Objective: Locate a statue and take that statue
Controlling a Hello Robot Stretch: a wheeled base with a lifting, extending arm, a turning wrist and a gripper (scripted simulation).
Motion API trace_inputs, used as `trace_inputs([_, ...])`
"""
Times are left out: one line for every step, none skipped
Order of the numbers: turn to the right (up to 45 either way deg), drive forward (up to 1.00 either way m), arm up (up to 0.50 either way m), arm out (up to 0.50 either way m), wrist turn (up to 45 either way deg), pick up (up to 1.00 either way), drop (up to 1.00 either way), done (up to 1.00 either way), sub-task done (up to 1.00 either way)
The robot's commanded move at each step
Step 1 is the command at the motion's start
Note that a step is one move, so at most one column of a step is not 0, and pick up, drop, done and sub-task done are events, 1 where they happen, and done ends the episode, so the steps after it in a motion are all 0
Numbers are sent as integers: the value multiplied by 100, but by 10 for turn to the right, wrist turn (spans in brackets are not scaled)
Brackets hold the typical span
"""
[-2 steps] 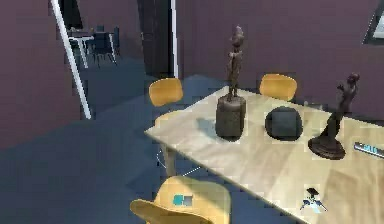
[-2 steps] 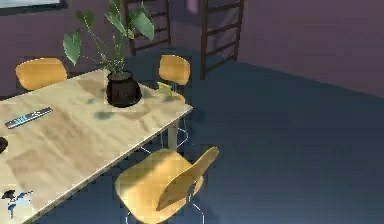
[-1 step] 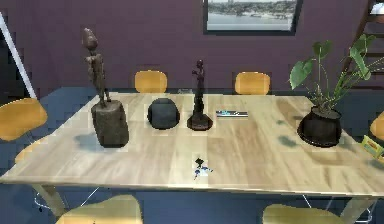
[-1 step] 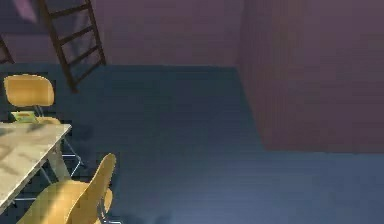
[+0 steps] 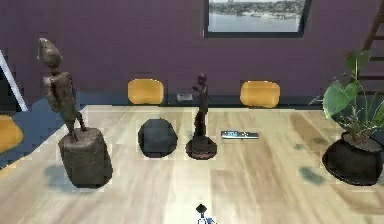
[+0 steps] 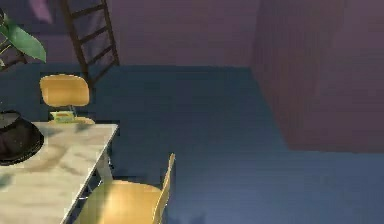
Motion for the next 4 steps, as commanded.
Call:
trace_inputs([-450, 0, 0, 0, 0, 0, 0, 0, 0])
trace_inputs([-360, 0, 0, 0, 0, 0, 0, 0, 0])
trace_inputs([0, 0, 50, 0, 0, 0, 0, 0, 0])
trace_inputs([0, 0, 36, 0, 0, 0, 0, 0, 0])
